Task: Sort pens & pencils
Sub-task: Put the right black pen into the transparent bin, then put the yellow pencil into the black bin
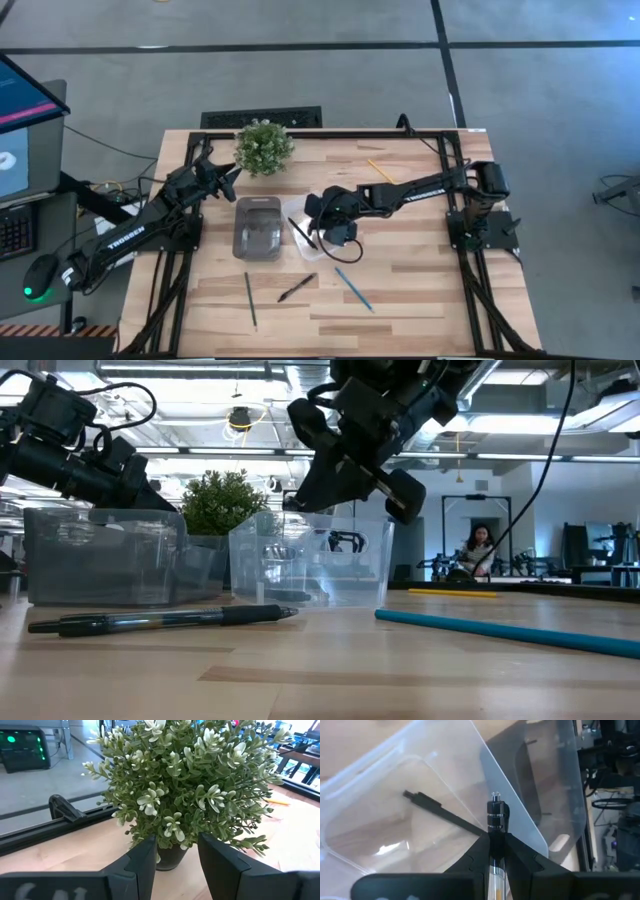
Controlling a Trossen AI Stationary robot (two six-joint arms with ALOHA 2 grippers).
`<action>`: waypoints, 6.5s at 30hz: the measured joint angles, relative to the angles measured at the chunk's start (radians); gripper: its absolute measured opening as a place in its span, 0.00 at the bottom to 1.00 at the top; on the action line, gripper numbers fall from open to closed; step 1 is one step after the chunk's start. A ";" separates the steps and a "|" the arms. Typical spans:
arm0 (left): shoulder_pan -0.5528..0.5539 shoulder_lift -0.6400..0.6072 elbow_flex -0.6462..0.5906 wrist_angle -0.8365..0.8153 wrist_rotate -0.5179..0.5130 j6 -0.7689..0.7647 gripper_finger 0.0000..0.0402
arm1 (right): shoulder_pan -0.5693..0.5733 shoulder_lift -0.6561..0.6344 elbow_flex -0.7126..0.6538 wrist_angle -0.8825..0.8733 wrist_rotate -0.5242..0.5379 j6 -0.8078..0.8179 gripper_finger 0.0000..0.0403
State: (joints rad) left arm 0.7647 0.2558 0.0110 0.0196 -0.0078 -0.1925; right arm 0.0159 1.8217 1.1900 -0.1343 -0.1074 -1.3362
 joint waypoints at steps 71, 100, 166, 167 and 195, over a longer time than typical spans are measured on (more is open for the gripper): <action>0.000 0.013 0.000 -0.001 -0.001 0.017 0.34 | -0.009 0.148 0.000 0.046 -0.014 0.081 0.23; -0.001 0.012 0.000 -0.001 -0.001 0.017 0.34 | 0.017 0.059 0.043 0.094 0.061 0.190 0.51; 0.000 0.012 0.000 0.002 -0.013 0.069 0.34 | -0.606 -0.377 -0.039 -0.762 0.366 1.703 0.51; 0.000 0.012 0.000 0.001 -0.013 0.069 0.34 | -0.605 -0.377 -0.046 -0.759 0.366 1.703 0.51; 0.000 0.012 0.000 0.001 -0.012 0.069 0.34 | -0.585 -0.329 -0.067 -0.755 0.333 1.729 0.51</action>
State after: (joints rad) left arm 0.7643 0.2677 0.0109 0.0208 -0.0200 -0.1234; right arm -0.5694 1.4926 1.1233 -0.8892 0.2252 0.3928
